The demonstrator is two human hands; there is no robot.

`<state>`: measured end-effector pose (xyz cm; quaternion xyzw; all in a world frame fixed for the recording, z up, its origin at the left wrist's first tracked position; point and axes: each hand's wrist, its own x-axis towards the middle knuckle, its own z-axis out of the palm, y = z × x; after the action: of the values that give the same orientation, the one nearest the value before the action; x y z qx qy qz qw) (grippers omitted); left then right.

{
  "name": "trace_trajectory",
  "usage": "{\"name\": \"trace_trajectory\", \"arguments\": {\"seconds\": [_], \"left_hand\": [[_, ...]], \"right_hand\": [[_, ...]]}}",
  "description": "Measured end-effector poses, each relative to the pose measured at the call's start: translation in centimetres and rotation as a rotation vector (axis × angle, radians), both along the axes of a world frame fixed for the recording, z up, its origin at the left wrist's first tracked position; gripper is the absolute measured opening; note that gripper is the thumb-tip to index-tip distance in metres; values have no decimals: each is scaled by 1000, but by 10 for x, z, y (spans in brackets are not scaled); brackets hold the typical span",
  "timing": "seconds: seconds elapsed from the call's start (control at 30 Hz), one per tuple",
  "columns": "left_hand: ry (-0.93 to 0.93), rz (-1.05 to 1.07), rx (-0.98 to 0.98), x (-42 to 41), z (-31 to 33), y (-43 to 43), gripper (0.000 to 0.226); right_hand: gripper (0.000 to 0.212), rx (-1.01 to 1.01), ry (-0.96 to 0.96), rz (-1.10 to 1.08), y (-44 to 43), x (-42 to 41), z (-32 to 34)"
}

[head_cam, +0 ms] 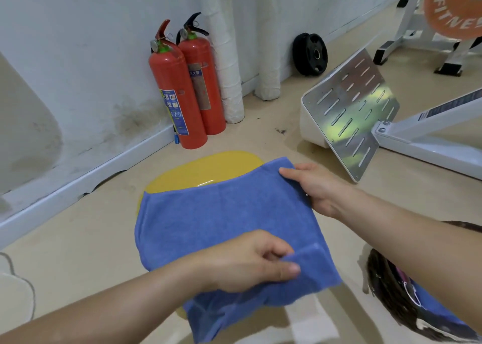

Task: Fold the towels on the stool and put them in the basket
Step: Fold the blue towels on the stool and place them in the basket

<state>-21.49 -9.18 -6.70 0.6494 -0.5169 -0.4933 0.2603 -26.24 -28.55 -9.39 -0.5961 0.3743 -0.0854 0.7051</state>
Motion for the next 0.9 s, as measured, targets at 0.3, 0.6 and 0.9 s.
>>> {"name": "trace_trajectory", "arguments": {"seconds": [0.3, 0.6, 0.9], "left_hand": [[-79, 660, -486, 56, 41, -18, 15], [-200, 785, -640, 59, 42, -17, 13], [-225, 801, -679, 65, 41, -20, 9]], "right_hand": [[36, -342, -146, 318, 25, 7, 55], [34, -427, -139, 386, 39, 5, 71], [30, -485, -217, 473, 45, 0, 79]]}}
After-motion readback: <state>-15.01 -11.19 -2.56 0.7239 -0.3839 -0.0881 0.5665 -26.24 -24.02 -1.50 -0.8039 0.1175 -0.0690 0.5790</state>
